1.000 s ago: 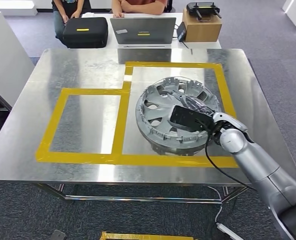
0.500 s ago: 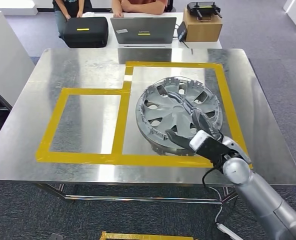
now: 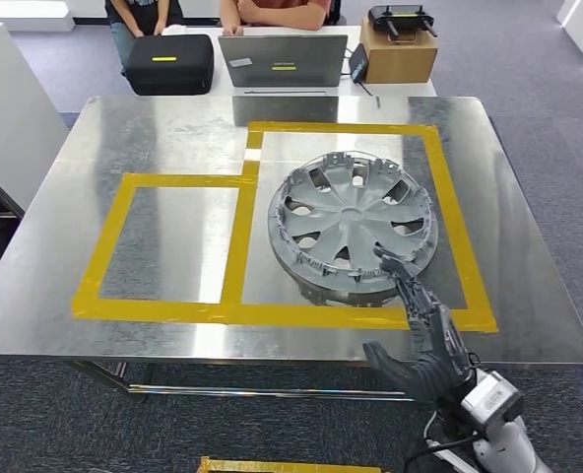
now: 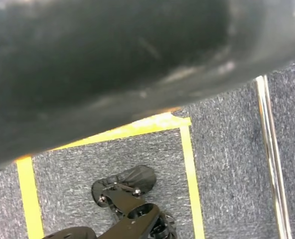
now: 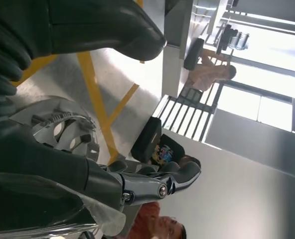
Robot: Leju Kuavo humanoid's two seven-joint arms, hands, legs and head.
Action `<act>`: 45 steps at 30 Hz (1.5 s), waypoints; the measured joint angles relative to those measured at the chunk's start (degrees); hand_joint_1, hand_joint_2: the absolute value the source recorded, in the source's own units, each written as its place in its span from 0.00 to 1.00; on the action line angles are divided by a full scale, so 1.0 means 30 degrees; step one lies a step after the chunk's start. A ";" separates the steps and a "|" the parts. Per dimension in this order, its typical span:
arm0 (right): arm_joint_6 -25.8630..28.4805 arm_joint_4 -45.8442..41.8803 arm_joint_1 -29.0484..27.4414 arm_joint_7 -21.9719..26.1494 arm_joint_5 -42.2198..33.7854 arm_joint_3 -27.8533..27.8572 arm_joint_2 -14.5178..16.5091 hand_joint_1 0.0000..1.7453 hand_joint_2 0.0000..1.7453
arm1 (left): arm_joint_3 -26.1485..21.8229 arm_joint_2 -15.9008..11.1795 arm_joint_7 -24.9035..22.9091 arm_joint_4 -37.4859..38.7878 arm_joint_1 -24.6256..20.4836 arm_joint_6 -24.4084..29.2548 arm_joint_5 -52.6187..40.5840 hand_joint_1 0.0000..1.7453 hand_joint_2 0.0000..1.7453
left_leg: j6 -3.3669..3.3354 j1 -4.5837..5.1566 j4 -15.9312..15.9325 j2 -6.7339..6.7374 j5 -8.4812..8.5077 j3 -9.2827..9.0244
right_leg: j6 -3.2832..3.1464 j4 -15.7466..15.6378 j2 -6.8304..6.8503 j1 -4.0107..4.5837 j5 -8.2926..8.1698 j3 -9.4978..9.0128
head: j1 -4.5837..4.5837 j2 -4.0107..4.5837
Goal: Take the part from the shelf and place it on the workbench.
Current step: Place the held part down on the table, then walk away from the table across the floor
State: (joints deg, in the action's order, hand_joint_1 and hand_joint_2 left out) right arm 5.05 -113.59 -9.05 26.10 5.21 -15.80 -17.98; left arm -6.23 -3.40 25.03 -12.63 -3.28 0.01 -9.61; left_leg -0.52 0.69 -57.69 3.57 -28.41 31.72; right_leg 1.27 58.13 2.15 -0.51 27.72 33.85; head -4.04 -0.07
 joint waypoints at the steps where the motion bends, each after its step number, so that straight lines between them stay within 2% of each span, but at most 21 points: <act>1: 0.0002 -0.0164 -0.0240 0.0051 0.0009 0.0215 0.0047 0.00 1.00 | -0.0046 -0.0002 0.0047 0.0000 0.0015 0.0024 0.0011 0.00 0.00 | 0.0000 0.0000 -0.0001 0.0000 0.0000 -0.0002 | 0.0001 0.0000 0.0000 -0.0001 -0.0001 -0.0002 | 0.0000 0.0000; 13: 0.0370 -0.0960 -0.2097 0.0191 -0.0018 0.1776 0.0419 0.00 1.00 | -0.0570 0.0004 0.0195 0.0007 0.0205 0.0055 0.0353 0.00 0.00 | -0.0004 0.0001 -0.0001 0.0002 -0.0003 -0.0006 | 0.0001 -0.0002 -0.0006 0.0000 -0.0001 -0.0004 | 0.0002 0.0000; 15: 0.0421 -0.1003 -0.2208 0.0193 -0.0018 0.1881 0.0466 0.00 1.00 | -0.0661 -0.0022 0.0193 0.0009 0.0220 0.0051 0.0415 0.00 0.00 | -0.0181 0.0044 0.0052 -0.0008 0.0005 -0.0026 | 0.0130 -0.0148 0.0032 -0.0038 -0.0090 -0.0087 | 0.0024 0.0000; 17: 0.0494 -0.1129 -0.2321 0.0193 -0.0024 0.1994 0.0526 0.00 1.00 | -0.0770 -0.0020 0.0188 0.0014 0.0235 0.0049 0.0448 0.00 0.00 | -0.0441 -0.0092 0.0657 -0.0014 0.0289 -0.0351 | 0.0287 -0.0277 -0.0052 -0.0038 -0.0058 -0.0167 | 0.0038 0.0002; 19: 0.0541 -0.1226 -0.2390 0.0185 -0.0038 0.2132 0.0563 0.00 1.00 | -0.0841 0.0018 0.0182 0.0020 0.0227 0.0049 0.0468 0.00 0.00 | -0.0533 -0.0322 0.1335 -0.0005 0.0654 -0.0715 | 0.0393 0.0689 -0.0393 -0.0028 0.0660 0.0242 | -0.0009 0.0005; 20: 0.0547 -0.1229 -0.2432 0.0175 -0.0049 0.2192 0.0579 0.00 1.00 | -0.0865 0.0033 0.0180 0.0022 0.0223 0.0049 0.0466 0.00 0.00 | -0.0532 -0.0361 0.1441 -0.0005 0.0716 -0.0767 | 0.0489 0.1773 -0.0561 -0.0071 0.1247 0.0720 | -0.0051 0.0007; 22: 0.0552 -0.1225 -0.2539 0.0147 -0.0064 0.2255 0.0596 0.00 1.00 | -0.0882 0.0062 0.0178 0.0025 0.0242 0.0049 0.0466 0.00 0.00 | -0.0442 -0.0466 0.1446 -0.0015 0.0725 -0.0745 | 0.0738 0.4057 -0.0663 -0.0243 0.2188 0.1811 | -0.0080 0.0007; 23: 0.0552 -0.1225 -0.2595 0.0145 -0.0067 0.2262 0.0603 0.00 1.00 | -0.0885 0.0086 0.0177 0.0029 0.0260 0.0049 0.0464 0.00 0.00 | -0.0349 -0.0533 0.1427 -0.0020 0.0702 -0.0745 | 0.0886 0.4560 -0.0660 -0.0351 0.2234 0.2064 | -0.0080 0.0007; 24: 0.0552 -0.1225 -0.2625 0.0145 -0.0069 0.2269 0.0608 0.00 1.00 | -0.0889 0.0109 0.0175 0.0033 0.0271 0.0049 0.0464 0.00 0.00 | -0.0216 -0.0634 0.1384 -0.0024 0.0664 -0.0749 | 0.1041 0.4312 -0.0646 -0.0460 0.1914 0.1946 | -0.0077 0.0007; 26: 0.0554 -0.1224 -0.2640 0.0144 -0.0069 0.2291 0.0621 0.00 1.00 | -0.0898 0.0144 0.0173 0.0036 0.0275 0.0049 0.0463 0.00 0.00 | 0.0202 -0.0899 0.1098 -0.0037 0.0477 -0.0736 | 0.1454 0.1995 -0.0532 -0.0719 0.0721 0.0745 | -0.0093 0.0007; 27: 0.0556 -0.1220 -0.2639 0.0138 -0.0069 0.2296 0.0641 0.00 1.00 | -0.0922 0.0082 0.0167 0.0036 0.0269 0.0053 0.0463 0.00 0.00 | 0.0457 -0.0976 0.0837 -0.0055 0.0317 -0.0673 | 0.1563 0.0864 -0.0524 -0.0793 0.0365 0.0101 | -0.0174 0.0007; 29: 0.0579 -0.1222 -0.2670 0.0122 -0.0075 0.2307 0.0687 0.00 1.00 | -0.0973 0.0013 0.0155 0.0036 0.0259 0.0049 0.0442 0.00 0.00 | 0.0848 -0.0981 0.0400 -0.0092 0.0082 -0.0542 | 0.1281 -0.0039 -0.0572 -0.0828 0.0338 -0.0481 | -0.0253 0.0004; 30: 0.0592 -0.1224 -0.2692 0.0113 -0.0077 0.2313 0.0714 0.00 1.00 | -0.0996 -0.0007 0.0147 0.0038 0.0256 0.0049 0.0432 0.00 0.00 | 0.0946 -0.0966 0.0302 -0.0109 0.0044 -0.0503 | 0.0962 0.0098 -0.0664 -0.0784 0.0436 -0.0455 | -0.0255 0.0002; 32: 0.0612 -0.1229 -0.2725 0.0107 -0.0080 0.2333 0.0750 0.00 1.00 | -0.1007 0.0058 0.0137 0.0042 0.0248 0.0044 0.0413 0.00 0.00 | 0.1057 -0.1045 0.0169 -0.0210 -0.0110 -0.0480 | 0.0496 0.0300 -0.0734 -0.0728 0.0514 -0.0345 | -0.0124 0.0000; 34: 0.0616 -0.1233 -0.2719 0.0107 -0.0082 0.2364 0.0774 0.00 1.00 | -0.1014 0.0071 0.0129 0.0044 0.0233 0.0042 0.0406 0.00 0.00 | 0.1057 -0.1063 -0.0967 -0.0532 -0.0915 -0.0017 | 0.0203 0.0344 -0.0789 -0.0626 0.0534 -0.0346 | -0.0049 0.0000; 37: 0.0618 -0.1231 -0.2726 0.0102 -0.0084 0.2391 0.0787 0.00 1.00 | -0.1025 0.0064 0.0126 0.0046 0.0295 0.0047 0.0404 0.00 0.00 | 0.0773 -0.0817 -0.4720 -0.0877 -0.2579 0.1762 | -0.0071 0.0339 -0.0889 -0.0335 0.0553 -0.0352 | 0.0024 0.0000; 38: 0.0618 -0.1231 -0.2737 0.0098 -0.0084 0.2393 0.0789 0.00 1.00 | -0.1029 0.0065 0.0124 0.0047 0.0334 0.0049 0.0404 0.00 0.00 | 0.0599 -0.0695 -0.5463 -0.0903 -0.2682 0.2169 | -0.0143 0.0339 -0.0945 -0.0200 0.0572 -0.0366 | 0.0033 0.0000; 39: 0.0619 -0.1231 -0.2741 0.0098 -0.0084 0.2393 0.0790 0.00 1.00 | -0.1033 0.0071 0.0122 0.0049 0.0365 0.0049 0.0404 0.00 0.00 | 0.0364 -0.0548 -0.5522 -0.0922 -0.2415 0.2272 | -0.0206 0.0339 -0.1005 -0.0057 0.0592 -0.0396 | 0.0029 0.0000; 41: 0.0623 -0.1233 -0.2737 0.0096 -0.0086 0.2397 0.0790 0.00 1.00 | -0.1038 0.0069 0.0122 0.0051 0.0383 0.0047 0.0402 0.00 0.00 | -0.0295 -0.0167 -0.3693 -0.1034 -0.1076 0.1571 | -0.0302 0.0329 -0.1123 0.0203 0.0626 -0.0491 | 0.0022 0.0000; 43: 0.0628 -0.1229 -0.2738 0.0092 -0.0086 0.2397 0.0812 0.00 1.00 | -0.1058 -0.0002 0.0120 0.0055 0.0372 0.0049 0.0393 0.00 0.00 | -0.0996 0.0148 -0.1541 -0.1227 -0.0194 0.0645 | -0.0341 0.0326 -0.1207 0.0342 0.0652 -0.0514 | -0.0049 0.0002; 45: 0.0645 -0.1225 -0.2747 0.0074 -0.0084 0.2398 0.0843 0.00 0.50 | -0.1104 -0.0093 0.0109 0.0058 0.0362 0.0055 0.0384 0.00 0.00 | -0.1256 0.0306 -0.0701 -0.1318 -0.0128 0.0317 | -0.0274 0.0304 -0.1259 0.0292 0.0616 -0.0432 | -0.0096 0.0002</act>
State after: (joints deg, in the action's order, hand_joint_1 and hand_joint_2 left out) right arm 6.99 -117.26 -17.29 26.33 4.96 -8.61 -15.45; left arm -9.54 -3.68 25.36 -12.46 -2.20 0.17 -8.45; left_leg -4.29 1.61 -59.80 -0.39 -28.80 32.67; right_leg 0.45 59.04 -1.63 0.37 29.57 32.55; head -4.33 -0.06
